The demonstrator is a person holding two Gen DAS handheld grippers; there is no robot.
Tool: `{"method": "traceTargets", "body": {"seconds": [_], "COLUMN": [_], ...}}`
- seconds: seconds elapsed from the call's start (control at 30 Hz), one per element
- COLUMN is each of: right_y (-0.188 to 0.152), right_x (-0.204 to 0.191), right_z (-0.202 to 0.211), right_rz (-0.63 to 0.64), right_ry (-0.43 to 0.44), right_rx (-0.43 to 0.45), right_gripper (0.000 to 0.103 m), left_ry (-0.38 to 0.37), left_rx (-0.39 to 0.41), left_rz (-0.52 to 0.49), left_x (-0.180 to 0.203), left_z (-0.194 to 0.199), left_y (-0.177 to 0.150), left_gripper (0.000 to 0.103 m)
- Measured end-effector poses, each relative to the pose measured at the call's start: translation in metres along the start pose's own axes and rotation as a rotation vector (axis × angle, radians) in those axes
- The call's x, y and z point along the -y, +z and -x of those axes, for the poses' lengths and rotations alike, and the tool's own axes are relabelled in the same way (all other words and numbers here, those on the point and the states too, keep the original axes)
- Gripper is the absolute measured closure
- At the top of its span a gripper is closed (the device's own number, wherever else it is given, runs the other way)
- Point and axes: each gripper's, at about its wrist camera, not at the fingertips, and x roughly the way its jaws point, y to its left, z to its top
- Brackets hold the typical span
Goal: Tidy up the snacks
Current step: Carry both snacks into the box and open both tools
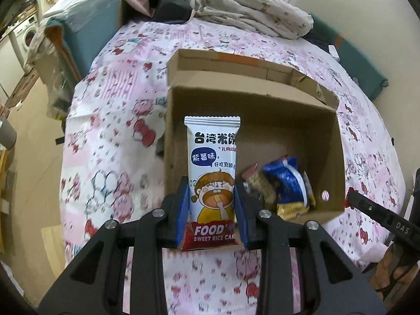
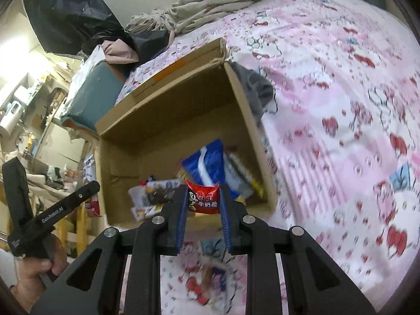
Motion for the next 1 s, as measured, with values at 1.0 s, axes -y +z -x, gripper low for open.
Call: {"method": "traceTargets", "body": {"seconds": [1.0], "right_y": [0.002], "right_x": [-0.023], "right_z": [-0.028], "right_rz": [0.206], "right_ry": [-0.106], "right_rx": [0.014], "right_gripper": [0.076], "left_ry": [-0.028], "left_rx": [-0.010], "left_rz": [-0.032], "left_x": [0.013], "left_z": [-0.036], "left_y": [-0.004], "left_gripper": [0.071]}}
